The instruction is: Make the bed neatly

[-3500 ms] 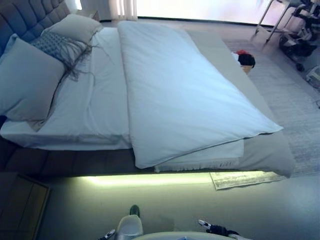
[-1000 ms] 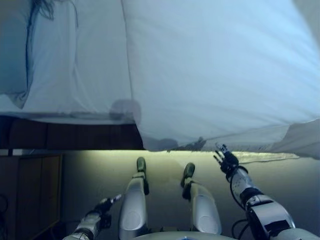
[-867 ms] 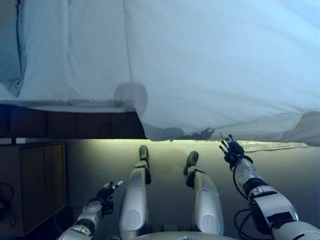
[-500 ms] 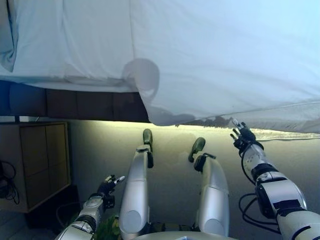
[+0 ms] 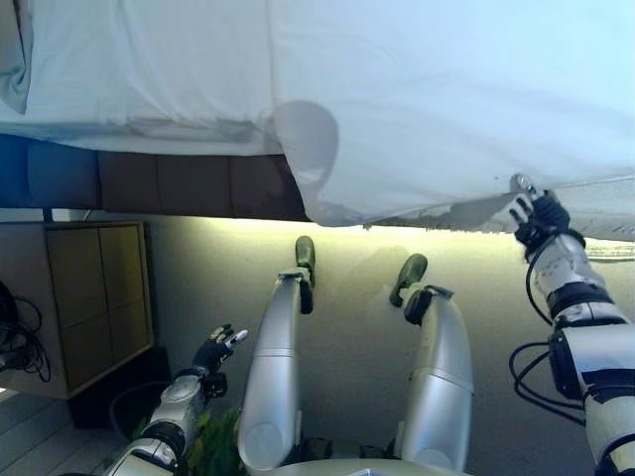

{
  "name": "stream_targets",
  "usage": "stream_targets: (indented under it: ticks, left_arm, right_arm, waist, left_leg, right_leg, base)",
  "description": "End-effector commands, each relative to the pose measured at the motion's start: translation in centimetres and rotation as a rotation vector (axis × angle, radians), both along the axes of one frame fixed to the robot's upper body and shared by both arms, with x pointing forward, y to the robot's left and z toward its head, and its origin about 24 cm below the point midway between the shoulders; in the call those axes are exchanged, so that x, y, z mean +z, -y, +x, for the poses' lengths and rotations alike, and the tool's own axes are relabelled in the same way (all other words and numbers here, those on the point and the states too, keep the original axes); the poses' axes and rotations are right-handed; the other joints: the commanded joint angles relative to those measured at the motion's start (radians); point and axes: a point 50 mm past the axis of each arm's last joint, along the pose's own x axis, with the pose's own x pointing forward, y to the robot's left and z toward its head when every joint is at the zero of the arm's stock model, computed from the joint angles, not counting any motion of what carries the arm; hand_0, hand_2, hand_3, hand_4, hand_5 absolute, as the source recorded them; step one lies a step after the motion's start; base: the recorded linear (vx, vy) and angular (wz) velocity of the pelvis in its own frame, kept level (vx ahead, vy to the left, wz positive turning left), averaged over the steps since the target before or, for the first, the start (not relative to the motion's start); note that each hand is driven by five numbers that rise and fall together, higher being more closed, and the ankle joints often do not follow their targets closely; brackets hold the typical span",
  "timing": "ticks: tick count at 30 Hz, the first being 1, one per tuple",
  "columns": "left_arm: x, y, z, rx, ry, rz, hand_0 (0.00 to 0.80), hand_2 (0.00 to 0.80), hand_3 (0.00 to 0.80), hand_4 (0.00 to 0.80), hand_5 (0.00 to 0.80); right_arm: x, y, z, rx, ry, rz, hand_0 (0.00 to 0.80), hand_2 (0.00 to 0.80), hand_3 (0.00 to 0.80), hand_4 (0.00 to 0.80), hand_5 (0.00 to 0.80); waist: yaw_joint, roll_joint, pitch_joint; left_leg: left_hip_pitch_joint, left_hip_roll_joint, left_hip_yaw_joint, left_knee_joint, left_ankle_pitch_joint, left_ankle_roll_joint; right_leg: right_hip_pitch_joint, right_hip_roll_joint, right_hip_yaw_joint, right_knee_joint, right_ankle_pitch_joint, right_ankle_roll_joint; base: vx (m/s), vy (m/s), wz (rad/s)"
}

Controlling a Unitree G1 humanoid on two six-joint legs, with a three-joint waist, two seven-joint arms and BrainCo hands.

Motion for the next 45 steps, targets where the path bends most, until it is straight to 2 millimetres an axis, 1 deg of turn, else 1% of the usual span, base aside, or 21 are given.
stream_targets:
  ticks: [1,3,6,10,12,15,16,17,19,23,26,27,30,31,35,37,39,40,42,43,45]
  left_arm:
    - [-1.7,-1.0,-4.8,0.033,-0.103,-0.019,0.0,0.0,0.0,0.0,0.0]
    - [-1.7,-0.7,-5.0,0.038,-0.104,-0.029,0.0,0.0,0.0,0.0,0.0]
    - [-1.3,-0.7,-4.0,0.037,-0.132,-0.012,0.0,0.0,0.0,0.0,0.0]
    - [-0.8,-1.9,-2.0,0.101,-0.181,0.028,0.0,0.0,0.0,0.0,0.0]
    - [-0.8,-1.9,-1.2,0.121,-0.2,0.034,0.0,0.0,0.0,0.0,0.0]
    - [-0.8,-1.6,-0.5,0.147,-0.233,0.04,0.0,0.0,0.0,0.0,0.0]
    - [-0.8,-1.4,-0.3,0.155,-0.244,0.039,0.0,0.0,0.0,0.0,0.0]
    - [-1.0,-1.2,-0.2,0.161,-0.261,0.038,0.0,0.0,0.0,0.0,0.0]
    - [-1.2,-0.8,-0.1,0.168,-0.28,0.036,0.0,0.0,0.0,0.0,0.0]
    - [-1.4,-0.5,-0.1,0.177,-0.295,0.03,0.0,0.0,0.0,0.0,0.0]
    - [-1.6,-0.7,-0.3,0.194,-0.322,0.042,0.0,0.0,0.0,0.0,0.0]
    - [-1.5,-0.8,-0.3,0.218,-0.313,0.045,0.0,0.0,0.0,0.0,0.0]
    - [-2.3,-1.5,-2.2,0.201,-0.289,0.077,0.0,0.0,0.0,0.0,0.0]
    - [-2.6,-1.6,-3.1,0.186,-0.275,0.086,0.0,0.0,0.0,0.0,0.0]
    - [-3.1,-1.8,-4.7,0.19,-0.297,0.098,0.0,0.0,0.0,0.0,0.0]
    - [-3.3,-2.2,-5.5,0.238,-0.323,0.085,0.0,0.0,0.0,0.0,0.0]
    - [-3.1,-3.2,-5.7,0.336,-0.321,0.037,0.0,0.0,0.0,0.0,0.0]
    - [-2.8,-3.8,-5.5,0.397,-0.294,0.009,0.0,0.0,0.0,0.0,0.0]
    - [-1.7,-4.9,-4.1,0.485,-0.213,-0.047,0.0,0.0,0.0,0.0,0.0]
    - [-0.9,-5.6,-3.3,0.533,-0.149,-0.068,0.0,0.0,0.0,0.0,0.0]
    - [1.4,-7.0,-0.6,0.598,-0.019,-0.118,0.0,0.0,0.0,0.0,0.0]
  right_arm:
    - [4.9,2.4,-0.8,-0.034,0.139,-0.057,0.0,0.0,0.0,0.0,0.0]
    - [5.9,2.3,-0.7,-0.017,0.17,-0.063,0.0,0.0,0.0,0.0,0.0]
    - [7.0,1.7,-0.2,0.005,0.204,-0.033,0.0,0.0,0.0,0.0,0.0]
    - [9.3,0.6,0.4,0.114,0.288,0.056,0.0,0.0,0.0,0.0,0.0]
    - [9.5,-0.1,0.6,0.156,0.318,0.058,0.0,0.0,0.0,0.0,0.0]
    - [8.9,-1.5,1.2,0.215,0.315,0.041,0.0,0.0,0.0,0.0,0.0]
    - [8.5,-2.2,1.5,0.237,0.31,0.032,0.151,0.151,0.151,0.151,0.151]
    - [7.9,-2.8,1.6,0.261,0.298,0.016,0.8,0.8,0.8,0.8,0.8]
    - [6.2,-3.5,1.7,0.322,0.261,0.014,0.8,0.8,0.8,0.8,0.8]
    - [3.4,-3.9,1.4,0.383,0.209,0.03,0.8,0.8,0.8,0.8,0.8]
    - [1.4,-4.2,1.2,0.416,0.168,0.053,0.8,0.8,0.8,0.8,0.8]
    - [1.1,-4.4,1.2,0.424,0.165,0.058,0.8,0.8,0.8,0.8,0.8]
    - [0.6,-4.5,1.2,0.4,0.179,0.078,0.8,0.8,0.8,0.8,0.8]
    - [0.5,-4.5,1.2,0.384,0.193,0.082,0.8,0.8,0.8,0.8,0.8]
    - [0.5,-5.0,1.4,0.369,0.209,0.084,0.8,0.8,0.8,0.8,0.8]
    - [0.6,-5.2,1.5,0.38,0.205,0.09,0.8,0.8,0.8,0.8,0.8]
    - [0.4,-5.7,1.6,0.402,0.183,0.092,0.8,0.8,0.8,0.8,0.8]
    - [0.1,-5.9,1.7,0.416,0.169,0.094,0.8,0.8,0.8,0.8,0.8]
    - [-0.5,-6.4,1.6,0.433,0.145,0.098,0.8,0.8,0.8,0.8,0.8]
    - [-1.0,-6.6,1.5,0.44,0.135,0.1,0.8,0.8,0.8,0.8,0.8]
    - [-2.4,-6.9,1.2,0.445,0.107,0.107,0.8,0.8,0.8,0.8,0.8]
  waist:
    - [-0.001,0.053,0.002]
    - [0.0,0.058,0.002]
    - [0.006,0.047,0.0]
    - [-0.006,-0.005,-0.023]
    - [-0.014,-0.021,-0.029]
    - [-0.027,-0.043,-0.04]
    - [-0.031,-0.05,-0.044]
    - [-0.038,-0.059,-0.051]
    - [-0.047,-0.069,-0.063]
    - [-0.057,-0.08,-0.083]
    - [-0.063,-0.094,-0.122]
    - [-0.064,-0.097,-0.125]
    - [-0.037,-0.108,-0.144]
    - [-0.023,-0.108,-0.144]
    - [0.004,-0.099,-0.145]
    - [0.008,-0.094,-0.15]
    - [0.011,-0.091,-0.165]
    - [0.011,-0.09,-0.177]
    - [0.014,-0.088,-0.197]
    - [0.015,-0.089,-0.206]
    - [0.019,-0.091,-0.229]
  left_leg:
    - [0.019,0.014,-0.033,-0.013,-0.039,0.007]
    - [0.008,0.012,-0.038,-0.004,-0.038,0.011]
    - [-0.04,0.005,-0.044,0.079,-0.051,0.027]
    - [-0.093,0.027,-0.064,0.175,-0.059,0.035]
    - [-0.091,0.037,-0.066,0.19,-0.059,0.033]
    - [-0.072,0.051,-0.068,0.196,-0.058,0.03]
    - [-0.058,0.057,-0.068,0.194,-0.057,0.029]
    - [-0.037,0.064,-0.066,0.192,-0.055,0.027]
    - [0.007,0.072,-0.061,0.179,-0.049,0.024]
    - [0.094,0.085,-0.047,0.136,-0.039,0.016]
    - [0.204,0.088,-0.022,0.05,-0.03,-0.001]
    - [0.224,0.088,-0.018,0.032,-0.028,-0.004]
    - [0.321,0.065,-0.004,-0.087,-0.023,-0.02]
    - [0.364,0.058,0.003,-0.141,-0.018,-0.025]
    - [0.452,0.05,0.017,-0.235,-0.001,-0.039]
    - [0.484,0.054,0.022,-0.262,0.007,-0.044]
    - [0.524,0.057,0.03,-0.3,0.018,-0.051]
    - [0.55,0.057,0.034,-0.327,0.026,-0.054]
    - [0.598,0.055,0.037,-0.377,0.041,-0.061]
    - [0.617,0.054,0.038,-0.397,0.048,-0.064]
    - [0.664,0.048,0.037,-0.451,0.062,-0.069]
  right_leg:
    - [-0.013,-0.007,0.083,0.044,-0.039,0.016]
    - [-0.023,-0.006,0.086,0.054,-0.038,0.015]
    - [-0.055,-0.007,0.088,0.116,-0.038,0.004]
    - [-0.095,0.004,0.086,0.194,-0.033,-0.007]
    - [-0.092,0.009,0.084,0.207,-0.035,-0.008]
    - [-0.066,0.017,0.081,0.205,-0.036,-0.012]
    - [-0.05,0.02,0.08,0.2,-0.035,-0.012]
    - [-0.025,0.022,0.078,0.192,-0.033,-0.012]
    - [0.024,0.023,0.074,0.169,-0.029,-0.011]
    - [0.115,0.022,0.068,0.109,-0.018,-0.003]
    - [0.228,0.025,0.061,0.003,0.0,0.013]
    - [0.25,0.026,0.059,-0.018,0.004,0.015]
    - [0.353,0.019,0.021,-0.143,0.009,0.036]
    - [0.397,0.014,0.0,-0.201,0.019,0.048]
    - [0.498,0.008,-0.039,-0.306,0.039,0.064]
    - [0.536,0.01,-0.052,-0.34,0.044,0.064]
    - [0.582,0.017,-0.061,-0.388,0.051,0.065]
    - [0.609,0.021,-0.066,-0.417,0.056,0.068]
    - [0.659,0.026,-0.074,-0.468,0.068,0.074]
    - [0.678,0.029,-0.079,-0.486,0.072,0.076]
    - [0.729,0.034,-0.091,-0.536,0.082,0.083]
  base:
    - [-0.015,0.071,-0.01]
    - [-0.002,0.06,-0.05]
    - [0.021,-0.015,-0.07]
    - [0.038,-0.053,0.01]
    - [0.035,0.003,-0.06]
    - [0.047,0.023,-0.1]
    - [0.067,0.04,-0.13]
    - [0.077,0.053,-0.2]
    - [0.093,0.056,-0.16]
    - [0.085,0.045,-0.15]
    - [0.117,0.017,-0.11]
    - [0.07,-0.029,0.1]
    - [-0.042,-0.064,0.13]
    - [-0.085,-0.062,0.08]
    - [-0.069,0.013,0.21]
    - [0.009,0.039,-0.05]
    - [0.062,0.043,0.0]
    - [0.107,0.051,0.02]
    - [0.109,0.044,-0.02]
    - [0.101,0.028,0.06]
    - [0.102,0.005,0.11]
